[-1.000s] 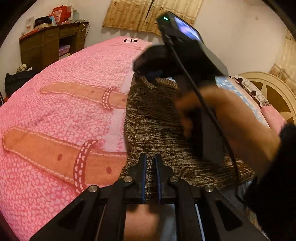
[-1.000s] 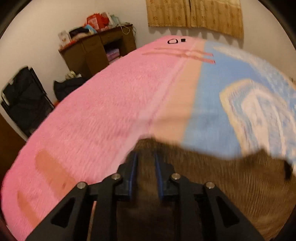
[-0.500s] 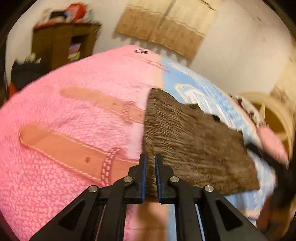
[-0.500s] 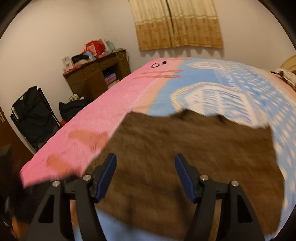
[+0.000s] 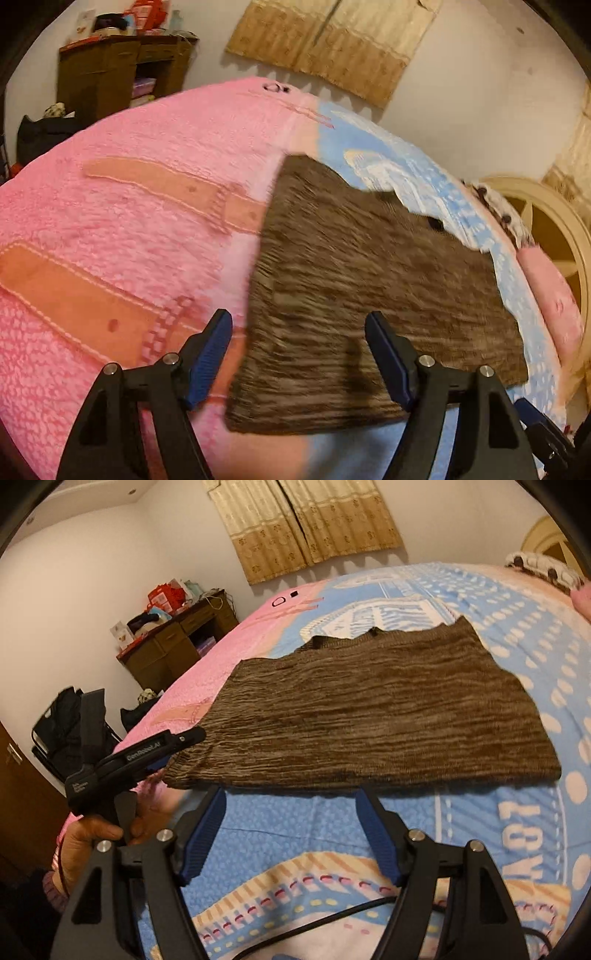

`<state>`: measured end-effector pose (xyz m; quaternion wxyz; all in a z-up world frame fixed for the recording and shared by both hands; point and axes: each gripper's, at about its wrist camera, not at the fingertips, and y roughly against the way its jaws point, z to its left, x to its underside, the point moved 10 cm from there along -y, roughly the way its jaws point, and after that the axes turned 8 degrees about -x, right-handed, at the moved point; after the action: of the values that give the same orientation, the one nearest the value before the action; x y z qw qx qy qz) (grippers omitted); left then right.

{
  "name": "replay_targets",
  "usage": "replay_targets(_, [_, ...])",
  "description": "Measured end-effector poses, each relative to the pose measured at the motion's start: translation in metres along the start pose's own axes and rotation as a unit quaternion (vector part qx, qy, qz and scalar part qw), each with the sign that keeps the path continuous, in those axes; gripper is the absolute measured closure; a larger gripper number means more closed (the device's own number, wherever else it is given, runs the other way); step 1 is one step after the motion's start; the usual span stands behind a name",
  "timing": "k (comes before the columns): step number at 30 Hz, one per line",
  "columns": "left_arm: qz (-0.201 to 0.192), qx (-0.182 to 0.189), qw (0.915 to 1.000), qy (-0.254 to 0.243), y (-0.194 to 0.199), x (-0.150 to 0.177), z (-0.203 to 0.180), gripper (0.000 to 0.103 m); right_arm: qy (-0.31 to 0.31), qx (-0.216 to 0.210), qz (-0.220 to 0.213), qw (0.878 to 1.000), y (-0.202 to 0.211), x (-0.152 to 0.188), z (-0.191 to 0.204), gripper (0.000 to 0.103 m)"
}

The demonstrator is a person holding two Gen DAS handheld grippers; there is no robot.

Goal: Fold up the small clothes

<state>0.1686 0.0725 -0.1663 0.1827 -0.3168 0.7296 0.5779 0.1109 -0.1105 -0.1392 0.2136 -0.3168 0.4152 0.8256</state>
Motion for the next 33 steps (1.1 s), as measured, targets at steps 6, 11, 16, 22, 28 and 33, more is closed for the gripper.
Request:
replay_targets(6, [0.035,0.052,0.9955,0.071,-0.006,0.008,0.006,0.094,-0.018,-0.01,-0.001,1.0,-0.001,-0.002,0.0,0.027])
replay_targets(11, [-0.008,0.074,0.9951,0.065,0.015,0.004,-0.002,0.095,0.019,-0.001,-0.011,1.0,-0.006,-0.037,0.006,0.027])
replay_targets(16, [-0.074,0.095,0.9917,0.045,0.044,-0.007,-0.023,0.095,0.043,-0.033,0.01,0.999,-0.046,-0.093,0.027,0.015])
replay_targets(22, [-0.084,0.087,0.9917,0.045,0.038,-0.004,-0.028,0.095,0.08,-0.051,0.113,0.989,-0.158,-0.129,0.066,0.011])
replay_targets(28, [-0.096,0.091,0.99,0.049,0.04,0.0,-0.024,0.095,0.188,0.014,0.226,0.956,-0.259,-0.101,0.085,0.012])
replay_targets(33, [-0.087,0.096,0.9897,0.061,0.037,0.002,-0.019,0.095,0.24,0.081,0.228,0.94,-0.271,-0.092,0.072,0.058])
